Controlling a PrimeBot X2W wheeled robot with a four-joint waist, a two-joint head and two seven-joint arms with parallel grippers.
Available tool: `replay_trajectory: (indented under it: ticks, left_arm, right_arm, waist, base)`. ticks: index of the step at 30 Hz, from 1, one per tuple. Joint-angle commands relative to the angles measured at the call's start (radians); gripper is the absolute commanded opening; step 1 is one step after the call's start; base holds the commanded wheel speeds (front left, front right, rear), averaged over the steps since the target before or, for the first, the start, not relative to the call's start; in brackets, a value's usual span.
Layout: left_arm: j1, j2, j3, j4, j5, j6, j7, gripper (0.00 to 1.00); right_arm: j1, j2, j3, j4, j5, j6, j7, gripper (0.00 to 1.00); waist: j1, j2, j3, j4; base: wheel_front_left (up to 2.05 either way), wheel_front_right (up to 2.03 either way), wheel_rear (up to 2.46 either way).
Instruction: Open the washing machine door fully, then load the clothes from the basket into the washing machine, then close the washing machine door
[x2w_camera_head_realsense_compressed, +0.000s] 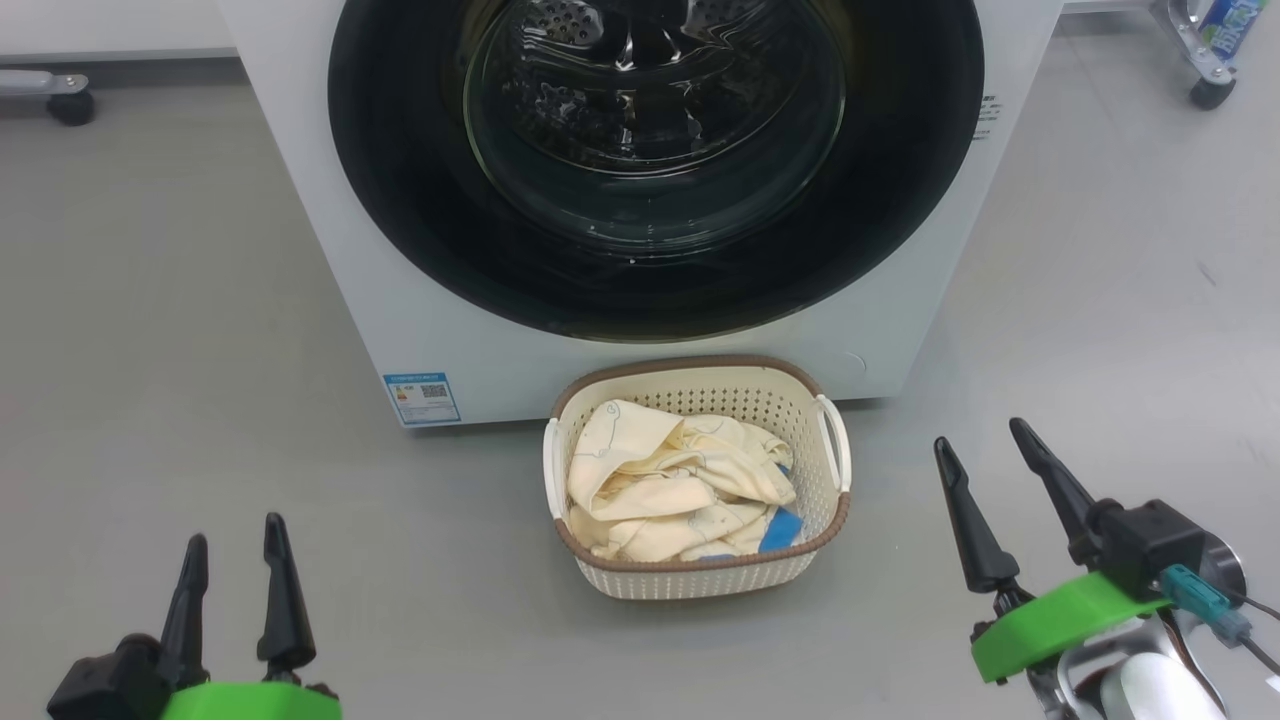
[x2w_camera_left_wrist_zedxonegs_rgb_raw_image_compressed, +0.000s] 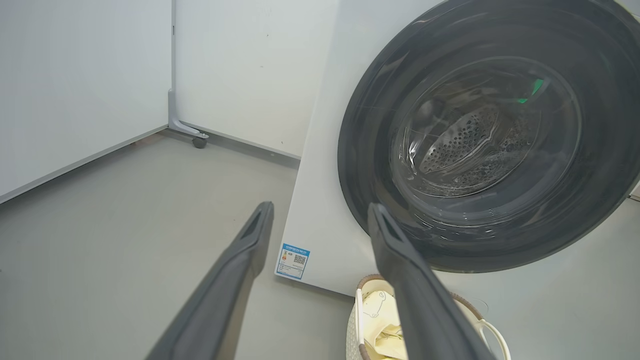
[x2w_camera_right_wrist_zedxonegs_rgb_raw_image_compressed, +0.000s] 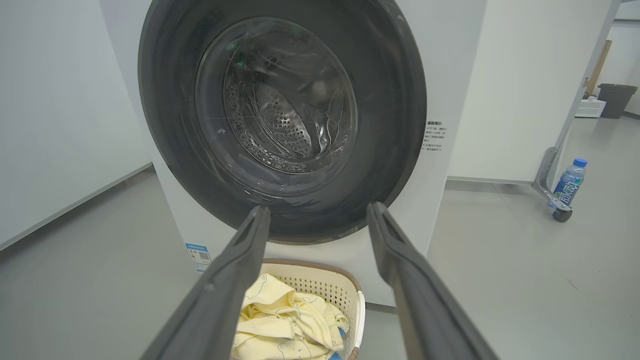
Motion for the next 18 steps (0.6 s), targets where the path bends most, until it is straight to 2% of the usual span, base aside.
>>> replay_trajectory:
  ticks: [1,18]
  left_arm:
    - [-0.033,0.018,0.036,-0.037,0.003,0.0,-0.011,1.0]
    - [-0.035,0.018,0.035,-0.036,0.014,0.0,-0.011,1.0]
  right_arm:
    - [-0.05,-0.024,0.017,-0.036,-0.006,-0.003,-0.014,1.0]
    - [-0.051,-0.024,0.015,-0.035,-0.007,-0.003,-0.014,1.0]
  waist:
    - [0.0,0.0,0.0,0.0]
    - [0.0,0.0,0.002,-0.003]
  base:
    - [0.0,0.0,0.0]
    - [0.0,0.0,0.0]
